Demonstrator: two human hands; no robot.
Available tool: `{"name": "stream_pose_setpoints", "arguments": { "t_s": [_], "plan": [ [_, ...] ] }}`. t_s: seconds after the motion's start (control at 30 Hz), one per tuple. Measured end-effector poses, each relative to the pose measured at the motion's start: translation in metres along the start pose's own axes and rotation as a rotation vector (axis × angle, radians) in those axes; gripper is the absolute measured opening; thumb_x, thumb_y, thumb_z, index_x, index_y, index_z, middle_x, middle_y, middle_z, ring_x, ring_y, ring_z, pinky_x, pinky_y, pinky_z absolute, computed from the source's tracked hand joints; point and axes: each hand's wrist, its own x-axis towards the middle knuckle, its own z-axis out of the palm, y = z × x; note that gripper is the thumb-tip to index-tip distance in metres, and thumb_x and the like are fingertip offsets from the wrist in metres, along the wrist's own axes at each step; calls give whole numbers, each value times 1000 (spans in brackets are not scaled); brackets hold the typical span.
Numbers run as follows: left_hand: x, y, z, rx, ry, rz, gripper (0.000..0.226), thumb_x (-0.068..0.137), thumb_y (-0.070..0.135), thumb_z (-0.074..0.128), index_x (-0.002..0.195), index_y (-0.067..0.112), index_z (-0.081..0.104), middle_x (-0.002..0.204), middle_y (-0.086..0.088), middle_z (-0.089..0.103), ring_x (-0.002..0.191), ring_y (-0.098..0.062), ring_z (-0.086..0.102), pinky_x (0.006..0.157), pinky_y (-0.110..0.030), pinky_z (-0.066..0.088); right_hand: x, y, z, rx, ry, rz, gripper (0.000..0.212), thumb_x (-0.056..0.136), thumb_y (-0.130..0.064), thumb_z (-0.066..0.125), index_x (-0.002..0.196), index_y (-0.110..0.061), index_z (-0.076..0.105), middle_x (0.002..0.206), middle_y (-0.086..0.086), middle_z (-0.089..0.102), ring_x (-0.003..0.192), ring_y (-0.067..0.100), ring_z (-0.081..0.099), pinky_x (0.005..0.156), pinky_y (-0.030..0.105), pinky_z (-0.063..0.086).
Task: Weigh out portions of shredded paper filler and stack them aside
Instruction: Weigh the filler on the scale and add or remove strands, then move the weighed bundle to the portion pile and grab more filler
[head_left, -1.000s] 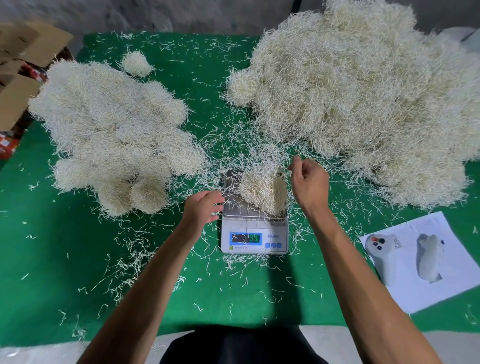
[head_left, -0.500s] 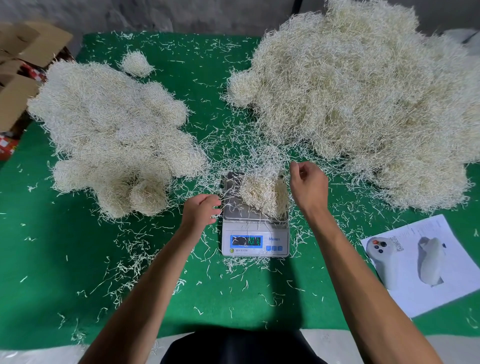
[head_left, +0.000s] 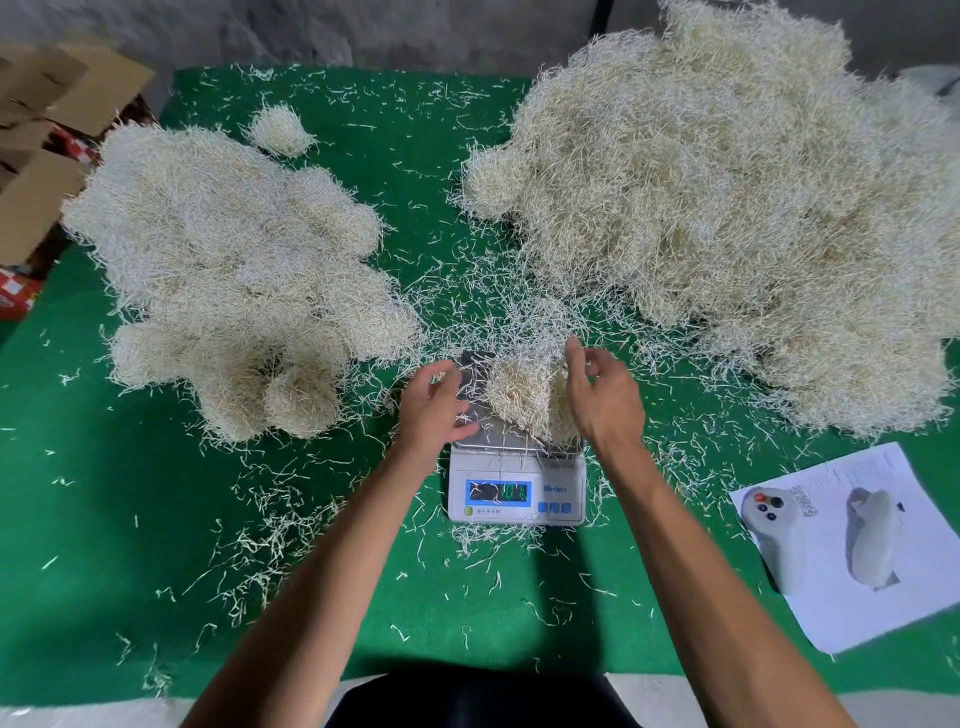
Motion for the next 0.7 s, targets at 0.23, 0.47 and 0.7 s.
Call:
{"name": "stream_pose_setpoints", "arguments": {
  "t_s": [0.23,0.47,0.7],
  "plan": [
    [6,32,54,-135,-199,-324,54,103,57,41,137,17,53,137,-15,57,123,-30,58,102,-51,49,-13,-32,50,251,-265,-2,39,111,-34,41,120,-6,66,93,17,72,72,22,64,66,29,53],
    [-16,77,24,-381,-190,-338,40,112,12,27,149,-1,37,148,-16,48,113,-24,52,70,1,45,-12,-106,45,385,-98,-392,37,100,-53,57,95,-18,67,98,-5,57,92,4,53,81,16,42],
    [-40,126,-5,-365,-183,-146,42,111,22,33,150,11,44,108,-6,65,75,-14,54,70,-19,57,-6,-124,36,350,-178,-562,36,101,-29,57,129,-9,68,131,-2,61,123,13,53,113,38,40]
  ]
}}
